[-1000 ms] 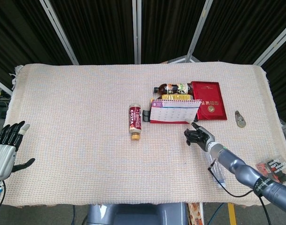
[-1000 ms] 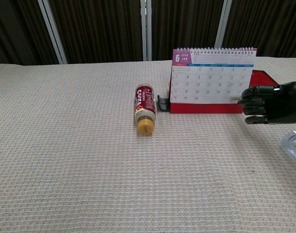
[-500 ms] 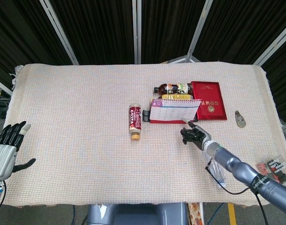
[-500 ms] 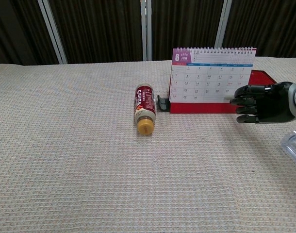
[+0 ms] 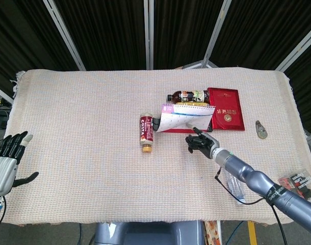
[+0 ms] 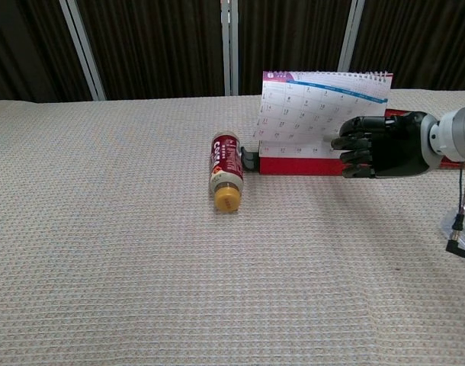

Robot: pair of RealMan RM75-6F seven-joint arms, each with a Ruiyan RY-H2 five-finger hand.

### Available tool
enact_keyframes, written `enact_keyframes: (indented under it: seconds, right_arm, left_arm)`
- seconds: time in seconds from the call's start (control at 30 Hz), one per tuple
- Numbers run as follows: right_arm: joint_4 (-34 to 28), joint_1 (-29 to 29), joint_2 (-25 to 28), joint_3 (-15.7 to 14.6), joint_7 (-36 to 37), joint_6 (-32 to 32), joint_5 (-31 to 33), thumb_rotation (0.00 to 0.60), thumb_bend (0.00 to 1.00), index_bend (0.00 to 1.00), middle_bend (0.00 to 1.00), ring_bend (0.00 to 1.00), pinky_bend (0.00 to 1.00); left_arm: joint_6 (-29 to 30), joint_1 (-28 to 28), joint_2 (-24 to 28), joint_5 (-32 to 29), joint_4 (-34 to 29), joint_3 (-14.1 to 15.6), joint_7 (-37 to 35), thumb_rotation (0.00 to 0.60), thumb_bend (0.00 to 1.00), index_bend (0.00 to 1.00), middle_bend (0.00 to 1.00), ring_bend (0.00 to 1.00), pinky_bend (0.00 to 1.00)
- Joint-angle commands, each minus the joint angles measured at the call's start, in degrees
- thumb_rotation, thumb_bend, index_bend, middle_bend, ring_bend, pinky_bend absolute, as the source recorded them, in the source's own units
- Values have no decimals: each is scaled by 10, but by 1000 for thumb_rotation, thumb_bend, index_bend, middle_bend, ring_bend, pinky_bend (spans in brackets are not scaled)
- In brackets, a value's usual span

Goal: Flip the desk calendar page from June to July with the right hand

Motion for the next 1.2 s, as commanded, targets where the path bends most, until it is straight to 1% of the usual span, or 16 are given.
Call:
enact_keyframes:
  seconds: [0.03,0.13,0.23,0.3,0.33,0.4,0.53,0.6,0.67,0.73,0.8,0.87,0.93,1.0,1.1,1.2]
  right_arm:
    - [-27,-7,14,15,-12,13,-6,600,665,11,786,852,754]
    - [-74,-26,39,34,-22,44,-14,600,664,94,774,845,751]
    - [-120,-41,64,53,-32,78,-24,600,660,174,729,809,721]
    - [-150,-51,83,64,-38,97,-30,600,653,235,669,760,663]
    - [-160,-54,89,67,-40,102,-31,600,651,252,650,744,644]
    - [-180,-58,103,74,-44,116,-36,600,643,288,580,686,598]
    - [-214,-62,129,81,-60,157,-46,600,635,321,465,570,549]
    - [-230,-60,142,80,-75,181,-54,600,624,325,427,508,521]
    - [-237,-56,149,74,-89,201,-60,600,609,326,403,466,492]
    - [-235,-42,156,58,-121,230,-67,600,589,326,372,413,437]
    - [-224,-24,156,36,-155,259,-68,600,566,323,326,335,349]
    - [-211,-8,152,14,-191,290,-68,600,532,312,254,231,238]
    - [-202,2,147,0,-214,310,-69,600,496,296,214,178,183]
    - [-193,11,141,-13,-236,327,-70,600,465,270,185,130,129]
    - [-181,23,134,-26,-254,340,-66,600,448,231,134,58,51]
    - [-162,36,128,-41,-274,342,-69,600,428,181,69,6,6]
  left_arm:
    - [-3,-1,0,-2,1,0,-1,600,0,0,0,0,0]
    - [-3,-1,-1,-2,0,0,0,600,0,0,0,0,0]
    - [-3,-1,-1,-1,-2,1,2,600,0,0,0,0,0]
    - [-3,-1,0,0,-3,1,3,600,0,0,0,0,0]
    - [-3,-1,0,-1,-3,1,3,600,0,0,0,0,0]
    - [-3,-1,0,-1,-4,1,4,600,0,0,0,0,0]
    - [-4,-1,-1,-1,-4,2,5,600,0,0,0,0,0]
    - [-5,-2,-1,-2,-4,1,5,600,0,0,0,0,0]
    - [-6,-2,-2,-4,-3,0,5,600,0,0,0,0,0]
    - [-8,-3,-2,-6,-3,0,5,600,0,0,0,0,0]
    - [-9,-4,-2,-6,-3,0,5,600,0,0,0,0,0]
    - [-10,-4,-2,-7,-2,0,6,600,0,0,0,0,0]
    - [-12,-4,-2,-8,-2,0,7,600,0,0,0,0,0]
    - [-13,-5,-2,-9,-2,0,6,600,0,0,0,0,0]
    - [-15,-6,-2,-10,-1,0,6,600,0,0,0,0,0]
    - [-16,-6,-3,-13,0,-1,6,600,0,0,0,0,0]
